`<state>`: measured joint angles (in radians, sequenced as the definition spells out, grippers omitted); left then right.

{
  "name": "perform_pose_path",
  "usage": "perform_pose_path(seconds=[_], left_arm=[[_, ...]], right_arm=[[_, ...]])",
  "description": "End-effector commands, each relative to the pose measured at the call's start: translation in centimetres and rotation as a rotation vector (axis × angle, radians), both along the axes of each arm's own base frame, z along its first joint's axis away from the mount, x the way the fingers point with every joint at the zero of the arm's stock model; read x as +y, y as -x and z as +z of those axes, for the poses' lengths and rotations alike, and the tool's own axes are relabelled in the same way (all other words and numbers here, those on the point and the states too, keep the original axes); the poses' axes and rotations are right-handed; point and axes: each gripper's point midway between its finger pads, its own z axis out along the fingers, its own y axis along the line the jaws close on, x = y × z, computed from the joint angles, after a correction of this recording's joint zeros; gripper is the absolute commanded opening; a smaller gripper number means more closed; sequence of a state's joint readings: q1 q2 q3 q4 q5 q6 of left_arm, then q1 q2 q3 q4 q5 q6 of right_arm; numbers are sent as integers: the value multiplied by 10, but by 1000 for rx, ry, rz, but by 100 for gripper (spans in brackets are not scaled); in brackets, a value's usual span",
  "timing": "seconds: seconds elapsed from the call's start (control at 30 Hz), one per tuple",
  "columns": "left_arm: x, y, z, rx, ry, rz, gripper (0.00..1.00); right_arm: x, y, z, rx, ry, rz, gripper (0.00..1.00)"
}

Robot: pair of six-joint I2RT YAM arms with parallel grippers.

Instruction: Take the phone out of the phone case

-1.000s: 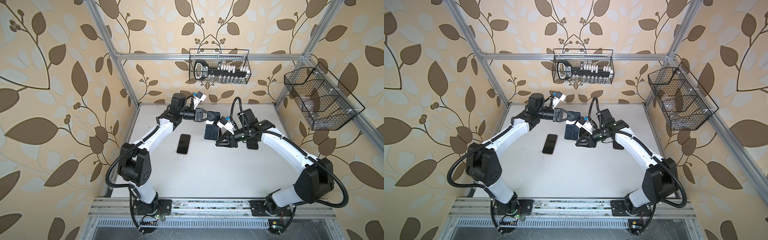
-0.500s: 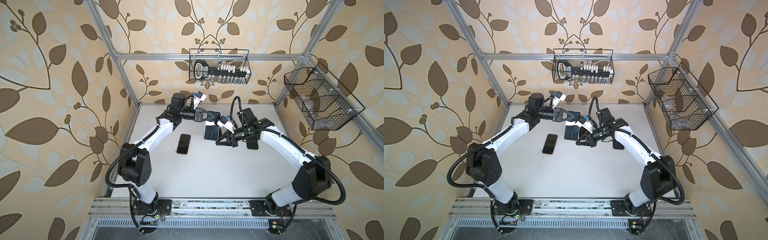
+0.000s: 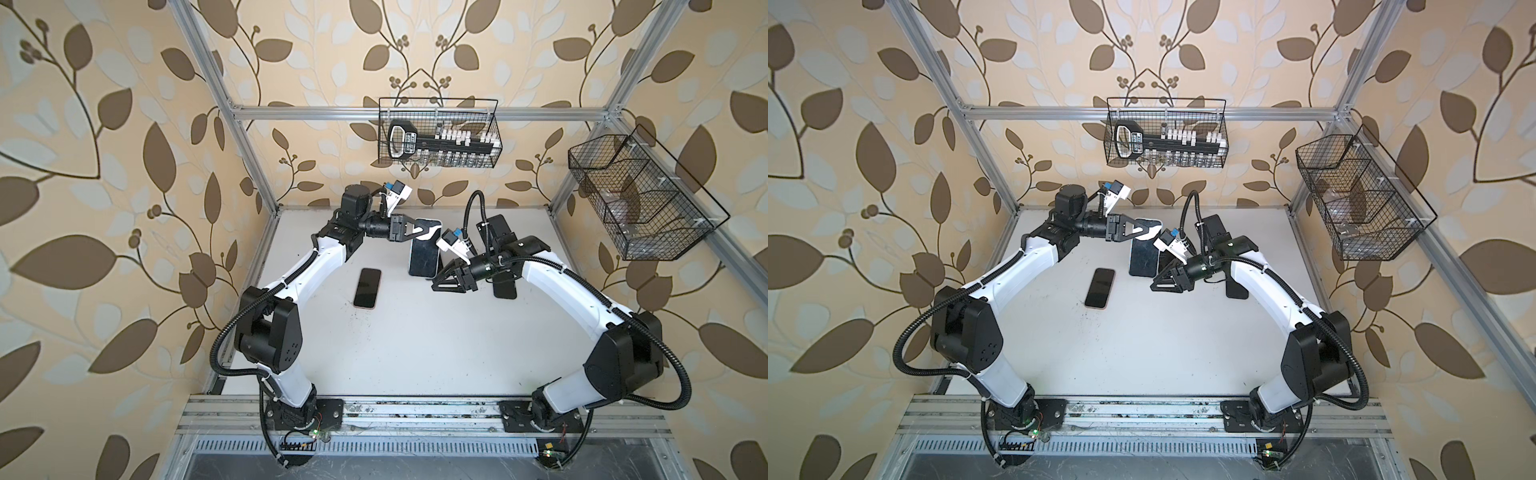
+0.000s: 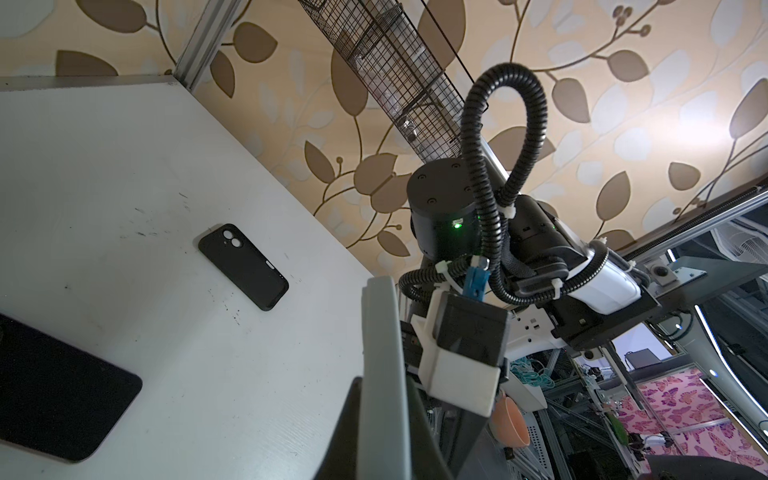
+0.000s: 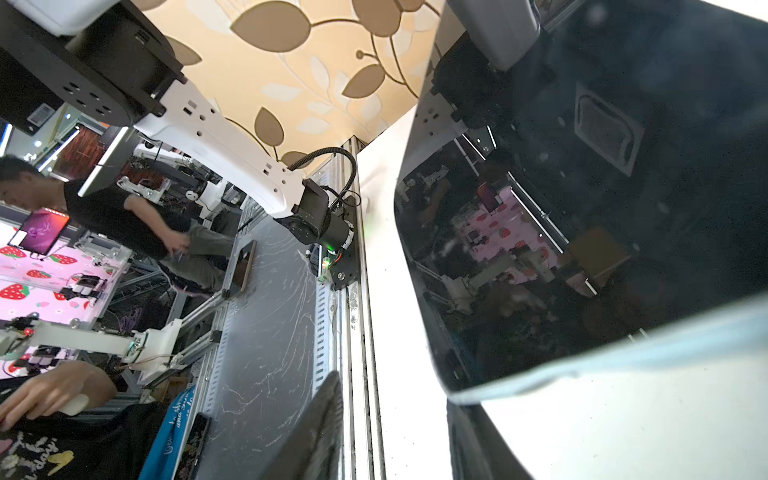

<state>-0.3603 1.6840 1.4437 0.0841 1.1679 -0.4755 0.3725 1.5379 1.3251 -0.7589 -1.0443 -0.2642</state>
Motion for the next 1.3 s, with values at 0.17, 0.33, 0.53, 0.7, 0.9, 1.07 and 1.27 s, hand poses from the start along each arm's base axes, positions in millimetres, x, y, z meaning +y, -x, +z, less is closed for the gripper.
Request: perform_pose_path(seconds=[0.17, 0.33, 0.53, 0.7, 0.9, 1.07, 1.27], left_arm=[[-7, 38, 37, -77, 53, -99, 0], [-7, 39, 42, -89, 57, -96, 0], [-9, 33, 42, -85, 57, -92, 0], [-11, 28, 41, -75, 56, -102, 0], [-12, 27, 41, -70, 55, -106, 0], [-12, 28, 40, -68, 55, -111, 0], [-11, 31, 37, -67, 51, -116, 0]], right_arm=[[2, -31, 31, -202, -42, -67, 46], [3, -25, 24, -175, -47, -38, 44], [1, -3, 22, -141, -50, 39, 50], [-4, 9, 20, -130, -35, 64, 51], [-4, 12, 22, -126, -43, 71, 38], [-4, 12, 23, -131, -50, 76, 27], [-2, 14, 28, -142, -69, 87, 19]])
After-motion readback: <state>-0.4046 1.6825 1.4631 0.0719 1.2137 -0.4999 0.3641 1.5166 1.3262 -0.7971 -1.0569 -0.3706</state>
